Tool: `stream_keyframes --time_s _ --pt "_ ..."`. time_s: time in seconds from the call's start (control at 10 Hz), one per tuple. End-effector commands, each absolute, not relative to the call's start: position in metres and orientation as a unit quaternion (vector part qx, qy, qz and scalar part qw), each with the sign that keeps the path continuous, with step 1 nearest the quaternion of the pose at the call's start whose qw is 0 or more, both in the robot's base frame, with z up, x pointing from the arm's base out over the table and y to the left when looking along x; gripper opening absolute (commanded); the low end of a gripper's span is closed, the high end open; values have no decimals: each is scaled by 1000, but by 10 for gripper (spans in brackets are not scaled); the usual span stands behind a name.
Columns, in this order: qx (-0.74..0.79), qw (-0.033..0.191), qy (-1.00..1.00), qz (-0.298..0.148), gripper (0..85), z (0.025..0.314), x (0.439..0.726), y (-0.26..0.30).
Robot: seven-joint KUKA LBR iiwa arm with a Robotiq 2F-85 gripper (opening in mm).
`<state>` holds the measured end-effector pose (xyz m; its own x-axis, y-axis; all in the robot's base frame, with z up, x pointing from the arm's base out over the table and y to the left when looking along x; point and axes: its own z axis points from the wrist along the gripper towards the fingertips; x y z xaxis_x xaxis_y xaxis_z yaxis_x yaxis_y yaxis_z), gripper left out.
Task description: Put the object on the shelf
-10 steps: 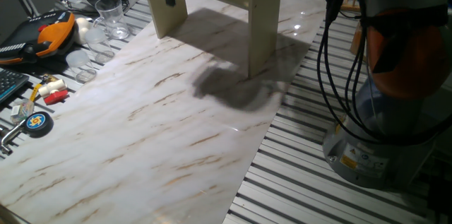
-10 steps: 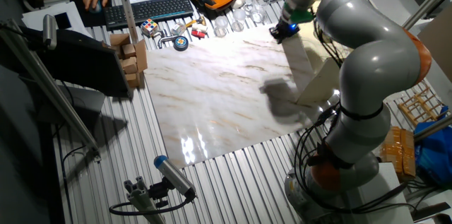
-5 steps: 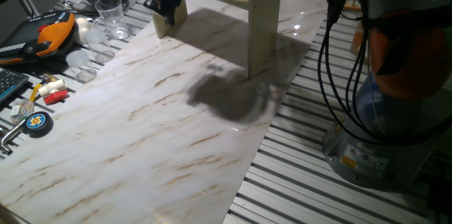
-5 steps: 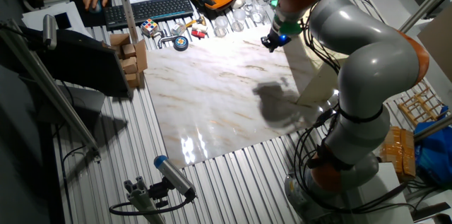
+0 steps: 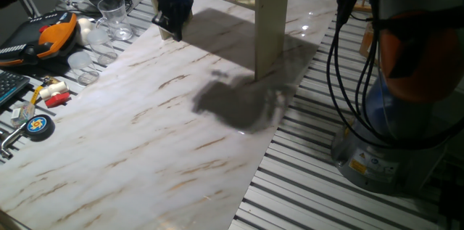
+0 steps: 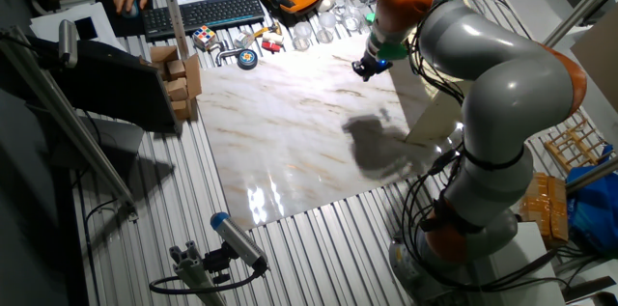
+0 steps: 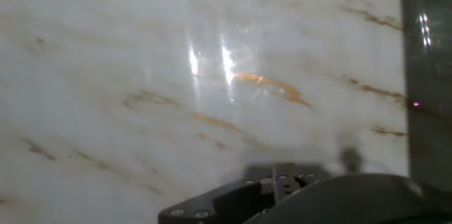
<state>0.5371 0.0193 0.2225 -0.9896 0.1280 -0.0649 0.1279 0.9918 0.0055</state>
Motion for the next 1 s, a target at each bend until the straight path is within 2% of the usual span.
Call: stream_keyframes --time_s 0.0,0.3,0.9 --pt "59 31 998 -4 0 225 531 22" --pt "27 19 999 11 0 232 521 15" --pt "15 22 1000 7 0 240 510 20"
